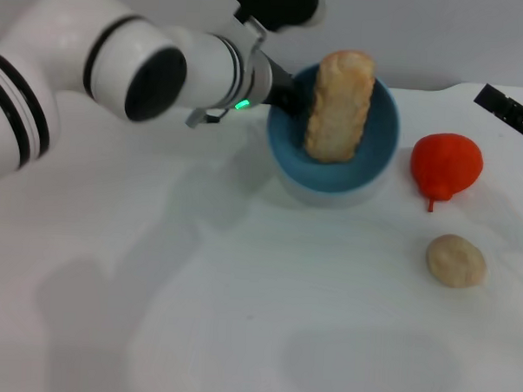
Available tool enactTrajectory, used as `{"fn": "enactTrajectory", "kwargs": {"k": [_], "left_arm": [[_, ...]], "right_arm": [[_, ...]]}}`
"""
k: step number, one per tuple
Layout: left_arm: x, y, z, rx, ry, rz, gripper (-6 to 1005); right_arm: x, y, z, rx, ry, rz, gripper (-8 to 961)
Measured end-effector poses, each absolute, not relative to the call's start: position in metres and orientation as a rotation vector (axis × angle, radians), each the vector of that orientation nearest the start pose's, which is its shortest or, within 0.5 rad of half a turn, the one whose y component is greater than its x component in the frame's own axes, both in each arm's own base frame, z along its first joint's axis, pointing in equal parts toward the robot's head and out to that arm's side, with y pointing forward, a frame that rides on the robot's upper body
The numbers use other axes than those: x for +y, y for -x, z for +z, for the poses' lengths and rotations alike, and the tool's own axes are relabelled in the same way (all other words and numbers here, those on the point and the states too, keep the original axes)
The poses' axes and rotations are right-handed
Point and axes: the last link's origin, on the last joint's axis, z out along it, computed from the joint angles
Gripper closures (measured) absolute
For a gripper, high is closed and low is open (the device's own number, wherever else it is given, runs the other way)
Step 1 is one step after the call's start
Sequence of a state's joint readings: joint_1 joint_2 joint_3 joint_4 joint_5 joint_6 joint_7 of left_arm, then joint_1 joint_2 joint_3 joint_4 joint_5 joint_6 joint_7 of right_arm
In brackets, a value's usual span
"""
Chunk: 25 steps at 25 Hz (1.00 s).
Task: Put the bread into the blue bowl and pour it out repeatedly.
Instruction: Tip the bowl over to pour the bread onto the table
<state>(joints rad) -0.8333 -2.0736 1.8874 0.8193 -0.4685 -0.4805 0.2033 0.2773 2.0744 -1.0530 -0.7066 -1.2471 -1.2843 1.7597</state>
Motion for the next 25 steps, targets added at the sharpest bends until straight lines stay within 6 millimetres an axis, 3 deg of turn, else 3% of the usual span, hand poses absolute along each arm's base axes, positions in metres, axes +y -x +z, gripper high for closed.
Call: {"fn": "enactTrajectory", "kwargs": {"k": [7,15,25], "left_arm": [[0.431,0.152,-0.111,-0.378,2.289,-0.027,1000],[0.436,0.174,-0.105,-0.424,2.200,-0.171,999],[0.440,0.173,-0.097,-0.440,2.147,-0.282,1000]], "right_arm": [[0.320,-0.282,0.022,1.279,2.080,1.259,407],[0.320,-0.277,0.020,1.270,2.106,1.276,407],[0.323,-0.273,0.019,1.262,2.122,1.278,407]]}}
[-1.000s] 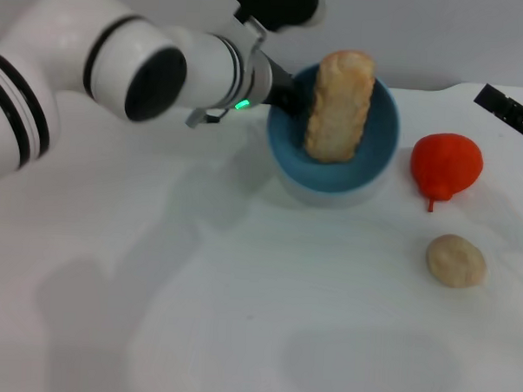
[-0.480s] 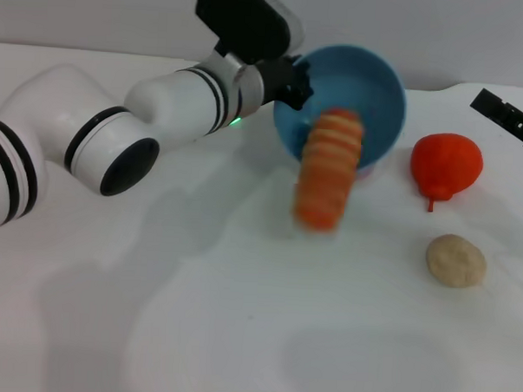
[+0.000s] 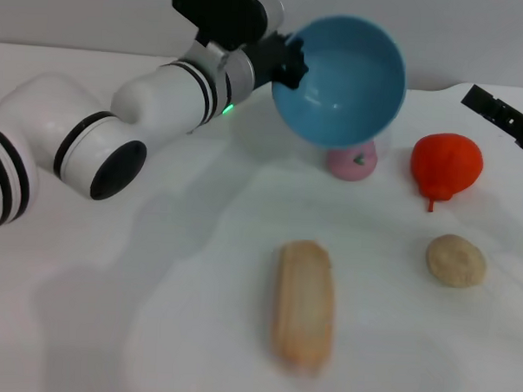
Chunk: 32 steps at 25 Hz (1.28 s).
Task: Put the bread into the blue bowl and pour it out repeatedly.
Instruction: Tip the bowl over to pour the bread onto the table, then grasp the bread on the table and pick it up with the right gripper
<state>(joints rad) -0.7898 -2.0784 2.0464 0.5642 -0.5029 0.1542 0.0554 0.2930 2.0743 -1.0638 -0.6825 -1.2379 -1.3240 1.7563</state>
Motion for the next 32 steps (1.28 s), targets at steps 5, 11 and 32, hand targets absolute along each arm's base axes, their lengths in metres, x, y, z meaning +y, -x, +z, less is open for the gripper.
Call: {"fn": "enactTrajectory", "kwargs": {"k": [5,11,32], "left_arm": [[0.446,0.176,-0.085,-0.532,2.064,-0.377,1000],[0.449,0.181,-0.084,-0.599,2.052,-0.355,999],[0.435,0.177,-0.065,-1.107,2.308,0.265,1000]], "right_arm": [[0.323,-0.268,0.013,1.261,2.164,1.262,407],[0.324,-0.262,0.003,1.242,2.260,1.190,407],[0.355,-0.207,-0.054,1.379,2.668,-0.038,408]]}}
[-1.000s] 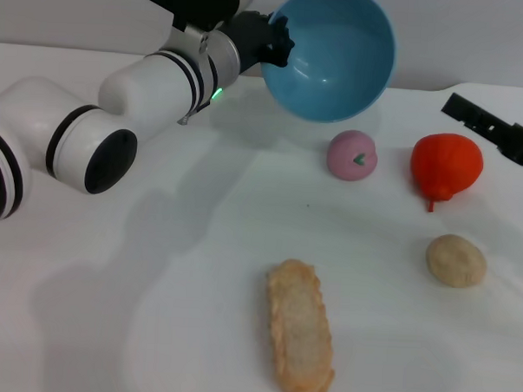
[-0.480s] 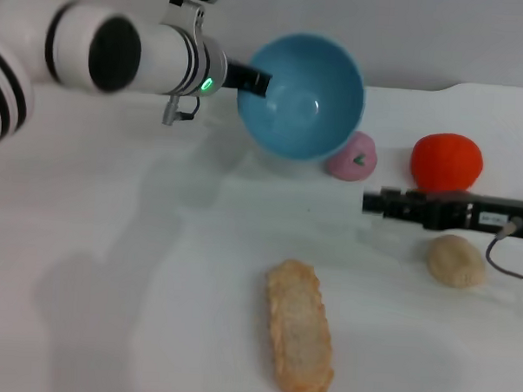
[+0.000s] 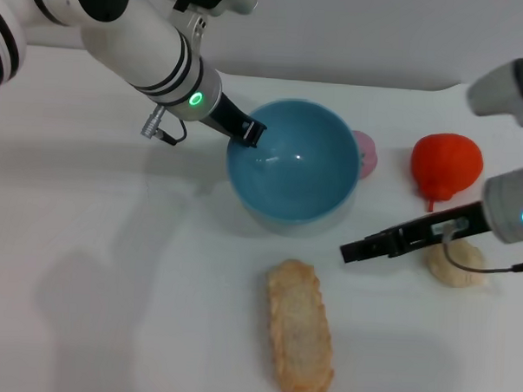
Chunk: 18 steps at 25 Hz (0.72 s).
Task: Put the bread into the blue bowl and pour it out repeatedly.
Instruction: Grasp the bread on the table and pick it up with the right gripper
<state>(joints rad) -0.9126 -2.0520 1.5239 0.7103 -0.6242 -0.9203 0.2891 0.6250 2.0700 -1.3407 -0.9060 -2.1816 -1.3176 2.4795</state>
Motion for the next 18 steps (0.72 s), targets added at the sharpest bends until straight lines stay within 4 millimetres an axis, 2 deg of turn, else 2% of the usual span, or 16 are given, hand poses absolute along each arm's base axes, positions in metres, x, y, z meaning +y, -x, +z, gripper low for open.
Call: {"fn": "enactTrajectory", "kwargs": {"k": [5,10,18], "left_arm": [[0.436,0.183,-0.060,-1.115,2.288,0.280,1000],[0.437,0.181,-0.057,-1.120,2.283,0.262,999],[0.441,0.171,-0.057,-1.065,2.296,0.237,999]], "right_arm": [[0.354,-0.194,-0.071,1.310,2.718,-0.138,408],[0.351,-0.194,-0.089,1.319,2.733,-0.222,408],[0.345,-0.189,-0.109,1.322,2.764,-0.226,408]]}}
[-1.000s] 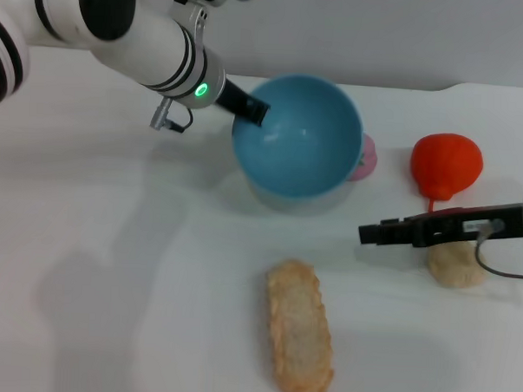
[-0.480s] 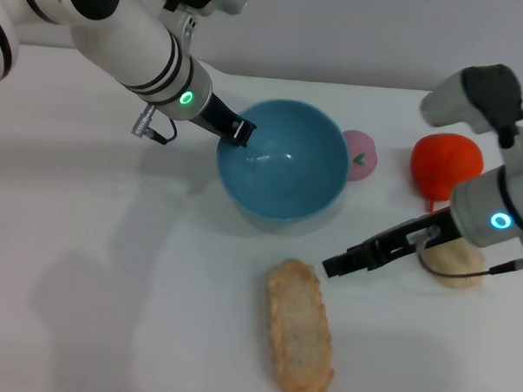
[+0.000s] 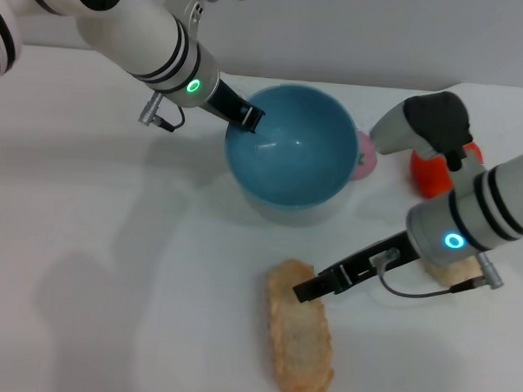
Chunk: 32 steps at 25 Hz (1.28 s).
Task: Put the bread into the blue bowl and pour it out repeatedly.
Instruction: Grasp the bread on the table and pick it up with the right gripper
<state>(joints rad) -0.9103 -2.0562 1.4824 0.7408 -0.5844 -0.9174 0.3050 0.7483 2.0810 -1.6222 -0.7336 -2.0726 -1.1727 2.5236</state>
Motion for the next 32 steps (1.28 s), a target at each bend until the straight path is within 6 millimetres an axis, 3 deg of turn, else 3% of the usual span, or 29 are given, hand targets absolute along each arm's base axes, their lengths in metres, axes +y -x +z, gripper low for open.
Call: {"fn": "enactTrajectory", "kwargs": {"k": [13,20,26,32], "left_arm": [[0.445,0.166,-0.057,-1.031,2.297,0.210,1000],[0.445,0.164,-0.058,-1.026,2.301,0.205,1000],[0.445,0.164,-0.058,-1.024,2.303,0.208,1000],[0.444,0.164,-0.058,-1.025,2.304,0.214,999]], "right_arm": [[0.334,-0.185,-0.144,1.225,2.796,-0.310,408],[0.333,-0.188,-0.152,1.151,2.789,-0.329,407],[0.332,-0.191,-0.152,1.132,2.785,-0.323,478],[0.325,-0.188,-0.149,1.045,2.860,-0.303,671]]}}
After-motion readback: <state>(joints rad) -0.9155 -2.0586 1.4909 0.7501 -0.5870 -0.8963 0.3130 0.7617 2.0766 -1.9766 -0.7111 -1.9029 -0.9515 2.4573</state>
